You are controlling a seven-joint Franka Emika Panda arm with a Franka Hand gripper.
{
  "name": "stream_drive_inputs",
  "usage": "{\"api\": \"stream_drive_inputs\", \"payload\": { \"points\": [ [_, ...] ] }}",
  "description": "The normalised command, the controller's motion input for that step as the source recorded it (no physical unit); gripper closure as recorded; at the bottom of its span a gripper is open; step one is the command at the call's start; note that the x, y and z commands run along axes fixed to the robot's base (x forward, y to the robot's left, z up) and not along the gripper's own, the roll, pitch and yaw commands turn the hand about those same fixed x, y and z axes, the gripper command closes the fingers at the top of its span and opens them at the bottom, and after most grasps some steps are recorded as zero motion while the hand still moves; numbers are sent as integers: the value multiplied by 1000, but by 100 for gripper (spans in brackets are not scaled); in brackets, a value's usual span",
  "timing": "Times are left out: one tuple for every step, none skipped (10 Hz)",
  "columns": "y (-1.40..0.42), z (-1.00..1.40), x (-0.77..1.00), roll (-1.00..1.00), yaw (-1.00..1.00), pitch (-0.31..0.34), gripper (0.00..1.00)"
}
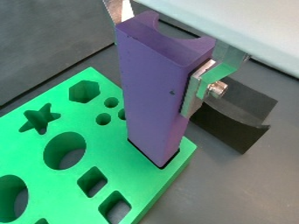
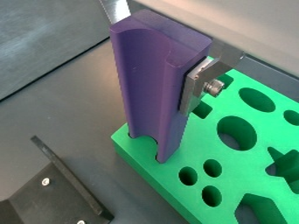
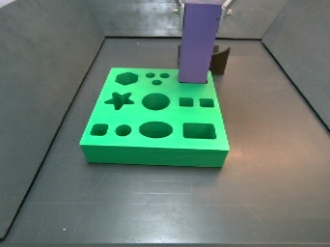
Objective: Insert the arch object.
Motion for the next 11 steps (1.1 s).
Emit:
{"api": "stream_drive_inputs", "payload": {
  "points": [
    [26, -474, -60, -83, 189, -183, 100],
    [0, -549, -31, -39, 120, -213, 100],
    [-74, -460, 0, 0, 123, -171, 100],
    [0, -343, 0, 0, 91, -143, 100],
    [0, -260, -20, 0, 57, -106, 100],
    [0, -240, 0, 0, 54, -87, 100],
    [0, -211, 0, 0, 49, -71, 100],
    [0, -194, 0, 0, 43, -60, 100],
    [0, -237, -11, 0, 29, -74, 100],
    [0, -197, 0, 0, 0, -39, 100],
    [0, 0, 0, 0, 0, 0, 100]
  ]
}}
